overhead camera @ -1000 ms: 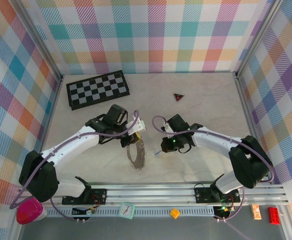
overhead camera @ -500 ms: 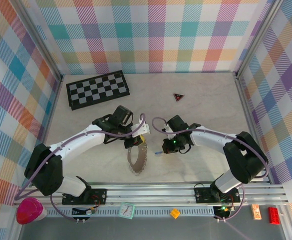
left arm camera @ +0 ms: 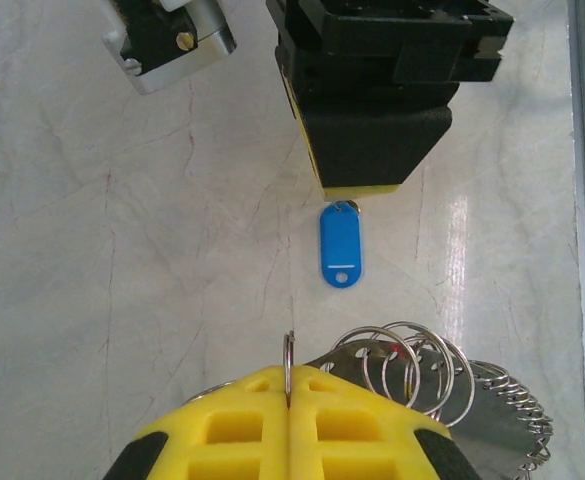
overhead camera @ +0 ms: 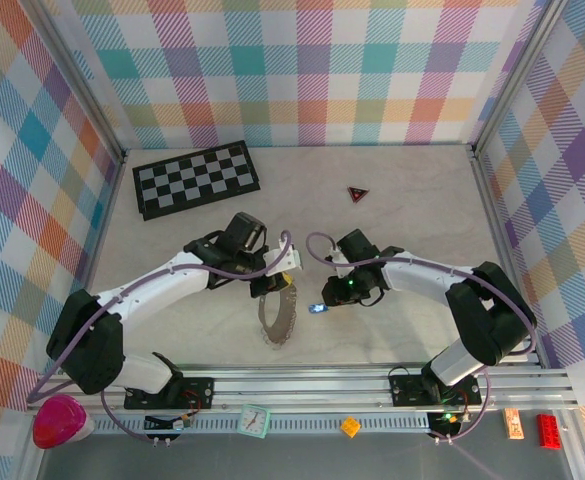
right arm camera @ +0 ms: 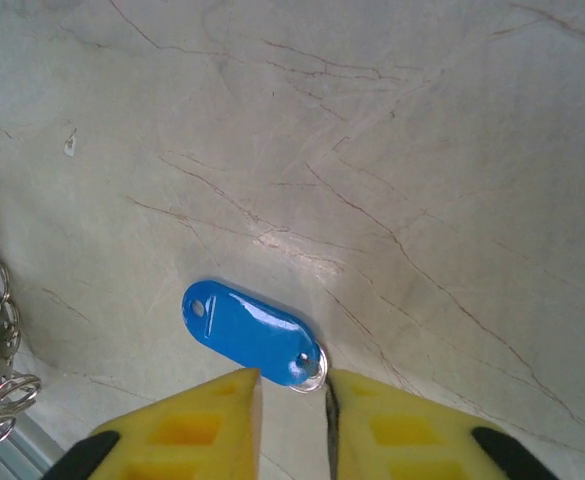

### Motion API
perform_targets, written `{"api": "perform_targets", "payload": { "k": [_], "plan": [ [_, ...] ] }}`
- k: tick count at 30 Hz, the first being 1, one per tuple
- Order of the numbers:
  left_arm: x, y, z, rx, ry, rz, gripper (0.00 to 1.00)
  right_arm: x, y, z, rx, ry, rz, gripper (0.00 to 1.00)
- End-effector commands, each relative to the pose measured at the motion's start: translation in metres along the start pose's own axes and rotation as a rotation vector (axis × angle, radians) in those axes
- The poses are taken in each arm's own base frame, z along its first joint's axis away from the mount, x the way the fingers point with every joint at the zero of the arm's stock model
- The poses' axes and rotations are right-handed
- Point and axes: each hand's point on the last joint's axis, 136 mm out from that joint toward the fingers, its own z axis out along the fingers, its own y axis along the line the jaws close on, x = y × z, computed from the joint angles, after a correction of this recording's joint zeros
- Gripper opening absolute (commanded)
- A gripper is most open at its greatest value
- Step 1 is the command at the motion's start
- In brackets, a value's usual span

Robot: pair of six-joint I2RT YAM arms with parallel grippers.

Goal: Put the keys on the keyring

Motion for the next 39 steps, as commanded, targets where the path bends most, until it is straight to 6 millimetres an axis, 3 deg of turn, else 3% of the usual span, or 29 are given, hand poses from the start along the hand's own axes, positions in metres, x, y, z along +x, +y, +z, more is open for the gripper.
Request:
{"api": "perform_targets", "payload": {
  "k": [1,9,22,39],
  "plan": [
    [-0.013,-0.009,-0.007,0.012,-0.064,0.061,0.0,0.003,0.002,0.0,-0.039,0.01,0.007,0.26],
    [-0.013,-0.01,-0.008,0.007,-0.067,0.064,0.0,0.004,-0.006,0.003,-0.004,0.026,0.03,0.31],
    [-0.014,-0.013,-0.01,0.004,-0.092,0.08,0.0,-0.002,-0.014,0.008,0.032,0.021,-0.075,0.39],
    [-0.013,-0.013,-0.012,-0.012,-0.093,0.085,0.0,0.005,-0.002,0.012,-0.04,0.08,-0.094,0.25]
  ]
}}
